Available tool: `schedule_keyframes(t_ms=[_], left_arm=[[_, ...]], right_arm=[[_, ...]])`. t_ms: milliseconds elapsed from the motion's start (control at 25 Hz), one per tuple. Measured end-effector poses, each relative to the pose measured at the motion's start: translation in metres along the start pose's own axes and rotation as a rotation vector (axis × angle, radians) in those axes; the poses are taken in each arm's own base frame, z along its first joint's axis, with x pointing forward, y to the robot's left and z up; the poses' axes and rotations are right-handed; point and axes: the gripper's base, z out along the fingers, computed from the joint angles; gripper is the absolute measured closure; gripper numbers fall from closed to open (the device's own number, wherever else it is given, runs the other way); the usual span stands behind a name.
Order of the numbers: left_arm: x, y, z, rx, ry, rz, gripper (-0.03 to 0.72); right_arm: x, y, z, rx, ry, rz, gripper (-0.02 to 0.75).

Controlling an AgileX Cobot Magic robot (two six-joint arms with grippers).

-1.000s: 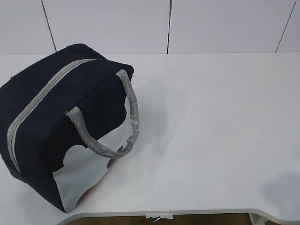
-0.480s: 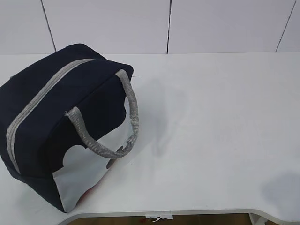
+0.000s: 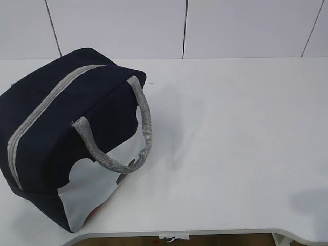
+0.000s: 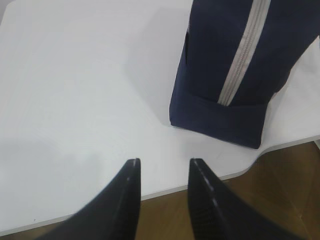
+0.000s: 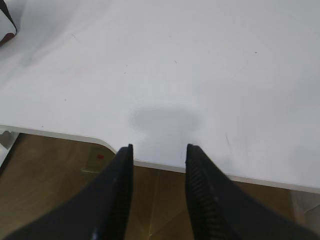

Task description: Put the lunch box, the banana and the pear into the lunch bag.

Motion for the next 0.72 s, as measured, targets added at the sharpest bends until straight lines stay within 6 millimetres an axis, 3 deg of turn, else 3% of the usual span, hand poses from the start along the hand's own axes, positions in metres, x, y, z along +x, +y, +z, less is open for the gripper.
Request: schedule_keyframes(t_ms=[720], left_arm=[[-0.0001,0.0,0.0,0.0,-0.002,0.0,0.444]], right_arm=[[-0.0003,0.0,0.0,0.0,-0.004,0.0,0.466]])
